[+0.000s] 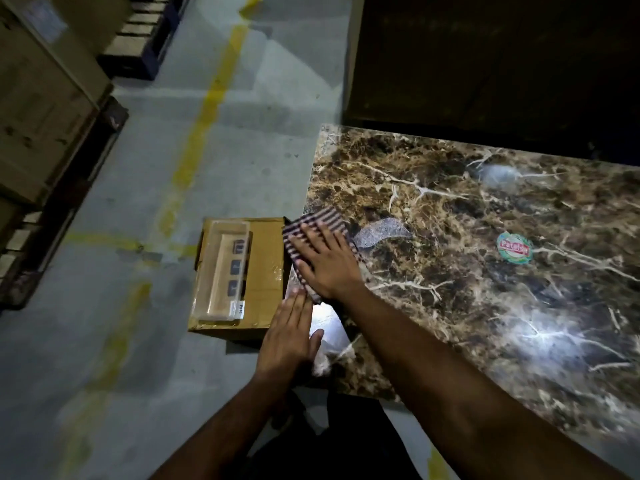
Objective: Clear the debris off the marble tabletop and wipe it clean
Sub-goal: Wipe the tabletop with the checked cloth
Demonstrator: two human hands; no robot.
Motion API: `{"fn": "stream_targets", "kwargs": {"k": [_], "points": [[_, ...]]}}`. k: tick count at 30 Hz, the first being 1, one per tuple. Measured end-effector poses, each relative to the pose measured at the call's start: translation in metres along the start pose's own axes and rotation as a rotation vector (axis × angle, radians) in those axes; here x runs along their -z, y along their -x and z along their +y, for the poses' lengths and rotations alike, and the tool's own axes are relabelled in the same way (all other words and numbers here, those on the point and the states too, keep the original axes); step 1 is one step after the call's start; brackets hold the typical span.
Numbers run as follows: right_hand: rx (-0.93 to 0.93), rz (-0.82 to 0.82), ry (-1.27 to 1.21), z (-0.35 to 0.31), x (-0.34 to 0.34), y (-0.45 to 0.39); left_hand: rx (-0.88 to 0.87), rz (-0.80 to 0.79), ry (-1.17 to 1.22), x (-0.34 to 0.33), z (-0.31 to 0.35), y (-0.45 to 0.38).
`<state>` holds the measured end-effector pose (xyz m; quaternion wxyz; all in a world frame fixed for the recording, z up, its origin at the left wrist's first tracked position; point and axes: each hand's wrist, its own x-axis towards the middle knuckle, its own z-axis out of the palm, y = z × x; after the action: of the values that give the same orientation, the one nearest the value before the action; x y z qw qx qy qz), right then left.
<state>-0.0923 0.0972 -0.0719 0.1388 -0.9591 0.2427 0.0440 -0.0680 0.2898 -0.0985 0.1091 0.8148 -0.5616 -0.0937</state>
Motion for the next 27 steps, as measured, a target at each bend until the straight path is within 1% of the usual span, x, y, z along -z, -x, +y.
{"fn": "stream_targets", "kwargs": {"k": [1, 2, 4, 6, 8, 9, 11, 13, 14, 15, 17, 19, 21, 23, 24, 26, 27], "points": [[0.012, -0.004, 0.009, 0.002, 0.002, -0.01, -0.008, -0.007, -0.014, 0.001, -0.001, 0.003], [-0.022, -0.003, 0.018, 0.007, 0.002, -0.017, -0.014, -0.016, -0.024, 0.001, -0.002, 0.008], [-0.199, 0.026, 0.005, 0.019, 0.002, -0.014, -0.02, -0.034, -0.023, 0.003, -0.002, 0.021], [-0.357, 0.078, -0.046, 0.022, -0.001, 0.011, -0.026, -0.049, -0.021, 0.003, -0.003, 0.034], [-0.397, 0.094, -0.06, 0.005, -0.009, 0.048, -0.042, -0.057, -0.021, 0.004, -0.005, 0.046], [-0.372, 0.078, -0.058, -0.009, -0.014, 0.065, -0.049, -0.059, -0.017, 0.004, -0.006, 0.05], [-0.234, 0.024, -0.051, -0.037, -0.025, 0.084, -0.052, -0.091, -0.009, 0.006, -0.008, 0.055], [-0.089, 0.005, -0.029, -0.049, -0.027, 0.082, -0.037, -0.12, 0.007, 0.008, -0.01, 0.062], [-0.053, 0.009, -0.011, -0.045, -0.026, 0.074, -0.051, -0.123, -0.009, 0.008, -0.012, 0.065], [-0.05, -0.003, 0.007, -0.038, -0.021, 0.066, -0.077, -0.122, -0.037, 0.009, -0.014, 0.069], [-0.162, -0.005, 0.014, -0.019, -0.018, 0.059, -0.125, -0.122, -0.079, 0.012, -0.018, 0.077], [-0.304, 0.042, -0.02, -0.012, -0.022, 0.077, -0.15, -0.128, -0.104, 0.016, -0.023, 0.088], [-0.352, 0.075, -0.036, -0.025, -0.032, 0.11, -0.147, -0.151, -0.107, 0.021, -0.026, 0.1], [-0.302, 0.066, -0.035, -0.053, -0.041, 0.137, -0.124, -0.154, -0.092, 0.023, -0.03, 0.111], [-0.245, 0.041, -0.043, -0.067, -0.045, 0.142, -0.104, -0.164, -0.072, 0.024, -0.033, 0.116], [-0.11, 0.008, -0.044, -0.087, -0.048, 0.133, -0.066, -0.172, -0.037, 0.024, -0.039, 0.124], [-0.072, 0.008, -0.036, -0.092, -0.048, 0.125, -0.06, -0.158, -0.039, 0.025, -0.041, 0.127]]}}
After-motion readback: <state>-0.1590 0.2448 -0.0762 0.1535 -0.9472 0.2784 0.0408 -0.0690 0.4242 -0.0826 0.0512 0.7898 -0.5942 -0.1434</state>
